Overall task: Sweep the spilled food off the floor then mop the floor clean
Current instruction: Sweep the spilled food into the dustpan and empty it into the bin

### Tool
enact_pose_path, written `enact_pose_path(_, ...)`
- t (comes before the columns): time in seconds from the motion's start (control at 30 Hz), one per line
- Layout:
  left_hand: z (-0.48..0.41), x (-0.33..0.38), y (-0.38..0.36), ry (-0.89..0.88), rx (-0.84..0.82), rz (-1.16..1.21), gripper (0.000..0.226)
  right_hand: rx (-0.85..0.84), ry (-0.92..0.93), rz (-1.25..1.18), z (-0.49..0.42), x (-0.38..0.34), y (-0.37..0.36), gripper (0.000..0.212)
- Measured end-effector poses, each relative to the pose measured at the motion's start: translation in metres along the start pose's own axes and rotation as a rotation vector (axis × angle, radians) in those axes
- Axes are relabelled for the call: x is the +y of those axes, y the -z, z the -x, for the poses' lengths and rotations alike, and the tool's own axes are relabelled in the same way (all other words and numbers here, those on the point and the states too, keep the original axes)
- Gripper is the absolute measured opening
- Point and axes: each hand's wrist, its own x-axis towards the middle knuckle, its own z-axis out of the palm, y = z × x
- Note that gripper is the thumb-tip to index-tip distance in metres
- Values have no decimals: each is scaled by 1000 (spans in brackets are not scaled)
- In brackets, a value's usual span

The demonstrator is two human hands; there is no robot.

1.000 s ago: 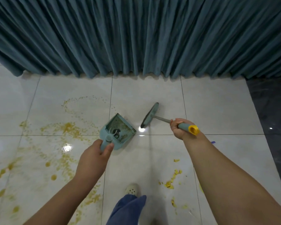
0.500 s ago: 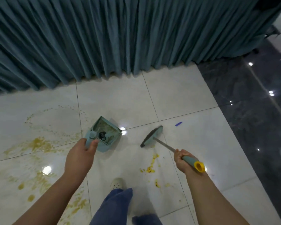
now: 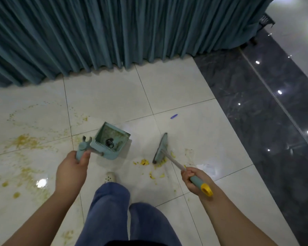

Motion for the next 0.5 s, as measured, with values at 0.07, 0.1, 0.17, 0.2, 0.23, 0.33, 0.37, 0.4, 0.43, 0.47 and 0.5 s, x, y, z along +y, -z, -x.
enact_pose_path(0.07, 17, -11, 1, 16, 13, 10, 38, -61, -76, -59, 16, 12, -8, 8)
enact_pose_path(0.1, 23, -16, 2, 22, 14, 13, 39, -67, -113, -48, 28, 20, -15, 15)
enact_pose_path(0.17, 35, -26, 8, 41, 13, 2, 39, -105, -207, 1, 36, 34, -25, 24)
enact_pose_path(0.2, 40, -30, 11, 51, 17, -5, 38, -131, -260, 28, 36, 40, -30, 26)
enact_pose_path(0.23, 44, -35, 14, 62, 21, -11, 38, -128, -287, 67, 31, 48, -35, 27)
enact_pose_path(0.33, 56, -49, 22, 91, 27, -15, 37, -168, -328, 117, 22, 71, -54, 23)
enact_pose_path(0.37, 59, -54, 23, 96, 26, -18, 36, -172, -322, 107, 18, 79, -57, 18)
enact_pose_path(0.4, 62, -59, 23, 95, 24, -23, 36, -164, -324, 100, 14, 84, -59, 14)
enact_pose_path(0.43, 65, -63, 23, 93, 19, -27, 35, -154, -328, 85, 10, 88, -58, 11)
enact_pose_path(0.47, 67, -68, 23, 93, 11, -28, 36, -141, -323, 71, 7, 91, -54, 10)
enact_pose_path(0.5, 69, -72, 23, 94, 2, -26, 36, -126, -316, 53, 5, 92, -50, 10)
